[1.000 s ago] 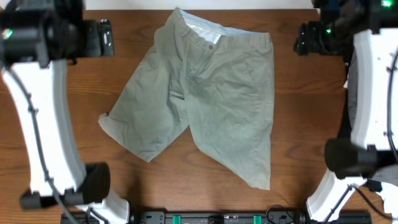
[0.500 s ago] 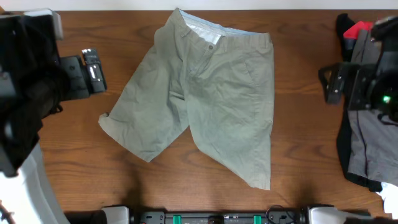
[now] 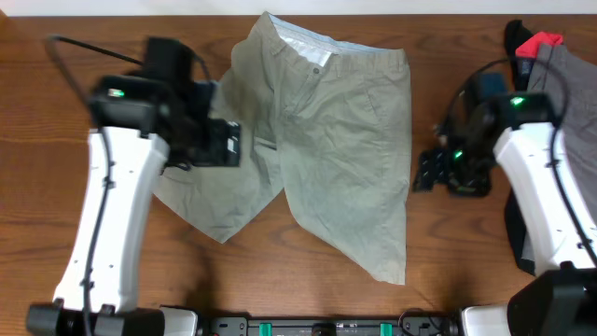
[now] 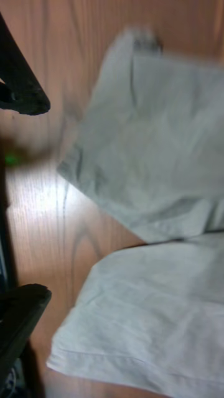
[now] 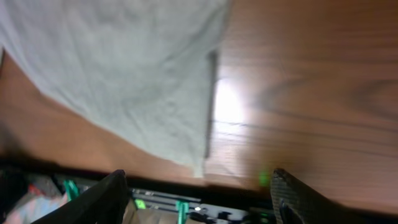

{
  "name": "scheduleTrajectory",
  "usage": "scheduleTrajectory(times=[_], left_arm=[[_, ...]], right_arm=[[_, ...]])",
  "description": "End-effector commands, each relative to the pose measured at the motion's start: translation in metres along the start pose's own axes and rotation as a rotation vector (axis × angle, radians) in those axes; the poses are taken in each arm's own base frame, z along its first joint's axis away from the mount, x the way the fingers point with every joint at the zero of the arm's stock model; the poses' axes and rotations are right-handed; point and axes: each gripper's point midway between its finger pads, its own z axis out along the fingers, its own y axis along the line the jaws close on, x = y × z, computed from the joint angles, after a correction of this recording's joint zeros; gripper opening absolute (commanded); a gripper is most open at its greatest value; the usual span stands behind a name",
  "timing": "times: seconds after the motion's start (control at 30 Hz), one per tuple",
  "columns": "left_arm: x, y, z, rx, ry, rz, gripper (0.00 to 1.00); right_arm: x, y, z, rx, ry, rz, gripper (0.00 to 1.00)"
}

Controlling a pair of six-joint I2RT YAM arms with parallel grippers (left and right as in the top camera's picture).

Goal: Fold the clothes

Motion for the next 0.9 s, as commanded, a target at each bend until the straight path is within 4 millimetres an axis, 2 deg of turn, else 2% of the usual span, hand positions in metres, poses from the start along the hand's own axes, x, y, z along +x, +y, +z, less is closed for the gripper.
scheduleTrajectory(times=[0.0, 0.13, 0.27, 0.3, 0.33, 0.5, 0.6, 0.73, 0.8, 0.87], left_arm=[[0.021, -0.019, 0.034, 0.075, 0.086, 0.004, 0.88], [0.034, -0.039, 0.069, 0.148, 0.129, 0.034, 0.87], [0.046, -0.048, 0.092, 0.154, 0.153, 0.062, 0.84], [0.049, -0.05, 0.096, 0.154, 0.158, 0.072, 0.82], [0.054, -0.053, 0.104, 0.155, 0.168, 0.09, 0.8], [0.066, -0.061, 0.118, 0.156, 0.19, 0.113, 0.79], [0.067, -0.069, 0.125, 0.17, 0.178, 0.131, 0.79], [0.069, -0.077, 0.13, 0.176, 0.171, 0.147, 0.79], [0.073, -0.08, 0.13, 0.175, 0.181, 0.158, 0.79], [0.075, -0.084, 0.13, 0.177, 0.183, 0.173, 0.79]], right_arm=[[0.025, 0.026, 0.023, -0.074, 0.067, -0.093, 0.71], [0.043, 0.031, 0.055, -0.042, 0.128, -0.125, 0.71], [0.062, 0.033, 0.076, -0.02, 0.184, -0.143, 0.7], [0.067, 0.035, 0.081, -0.018, 0.195, -0.157, 0.67], [0.075, 0.037, 0.086, -0.018, 0.22, -0.169, 0.58], [0.094, 0.044, 0.096, -0.011, 0.272, -0.23, 0.56], [0.098, 0.047, 0.102, 0.0, 0.274, -0.253, 0.66], [0.102, 0.046, 0.116, 0.024, 0.266, -0.236, 0.72], [0.107, 0.042, 0.123, 0.032, 0.278, -0.222, 0.71], [0.114, 0.038, 0.127, 0.045, 0.298, -0.204, 0.66]])
